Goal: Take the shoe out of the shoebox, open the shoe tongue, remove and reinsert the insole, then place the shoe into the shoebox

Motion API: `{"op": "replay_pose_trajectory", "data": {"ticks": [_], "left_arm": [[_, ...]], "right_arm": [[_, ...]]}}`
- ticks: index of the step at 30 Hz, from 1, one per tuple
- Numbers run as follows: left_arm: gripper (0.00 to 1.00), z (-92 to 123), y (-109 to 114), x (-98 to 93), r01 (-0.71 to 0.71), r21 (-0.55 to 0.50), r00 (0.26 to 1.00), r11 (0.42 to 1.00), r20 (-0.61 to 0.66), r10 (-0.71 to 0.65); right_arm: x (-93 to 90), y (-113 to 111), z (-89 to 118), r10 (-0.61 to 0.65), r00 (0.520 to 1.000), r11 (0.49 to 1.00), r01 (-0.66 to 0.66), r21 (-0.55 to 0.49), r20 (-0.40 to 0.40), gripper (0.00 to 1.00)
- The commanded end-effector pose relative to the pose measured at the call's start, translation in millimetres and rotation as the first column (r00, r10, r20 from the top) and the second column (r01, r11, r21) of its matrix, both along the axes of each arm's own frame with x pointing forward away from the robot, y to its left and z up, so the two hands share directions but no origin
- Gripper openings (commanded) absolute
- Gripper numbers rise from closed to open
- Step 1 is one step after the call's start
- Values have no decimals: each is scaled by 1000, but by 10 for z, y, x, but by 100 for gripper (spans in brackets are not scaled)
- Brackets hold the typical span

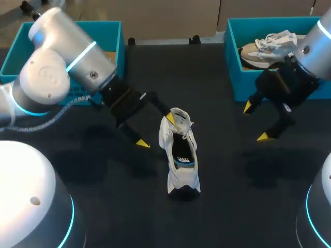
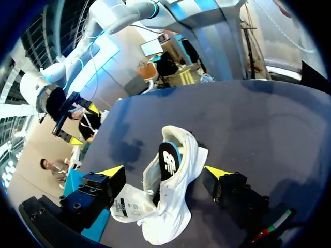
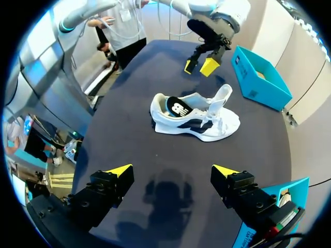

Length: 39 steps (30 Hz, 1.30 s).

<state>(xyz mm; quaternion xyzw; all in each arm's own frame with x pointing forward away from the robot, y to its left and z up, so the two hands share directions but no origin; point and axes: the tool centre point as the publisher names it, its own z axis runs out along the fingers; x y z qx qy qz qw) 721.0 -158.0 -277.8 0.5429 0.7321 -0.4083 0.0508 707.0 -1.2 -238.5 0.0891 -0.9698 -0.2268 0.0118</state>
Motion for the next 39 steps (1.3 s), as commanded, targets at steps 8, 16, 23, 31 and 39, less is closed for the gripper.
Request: {"op": "replay_pose_trajectory", "data": {"ticks": [8, 16, 23, 31, 39], "left_arm": [[100, 13, -3, 99, 169, 286, 982, 943, 34, -187], [73, -42, -10, 74, 202, 384, 972, 901, 35, -232], [0, -77, -15, 90, 229, 427, 963, 875, 30, -267], [0, -76, -58, 95, 284, 457, 948, 843, -1, -318], [0, 38, -143, 102, 329, 467, 931, 821, -16, -365]], "right_arm": [[-5, 8, -9, -2, 1000, 1000, 2, -3, 1, 100], [-5, 8, -9, -2, 1000, 1000, 2, -3, 1, 100], [-5, 8, -9, -2, 1000, 1000, 2, -3, 1, 100], [-5, 8, -9, -2, 1000, 1000, 2, -3, 1, 100], [-5, 8, -9, -2, 1000, 1000, 2, -3, 1, 100]]}}
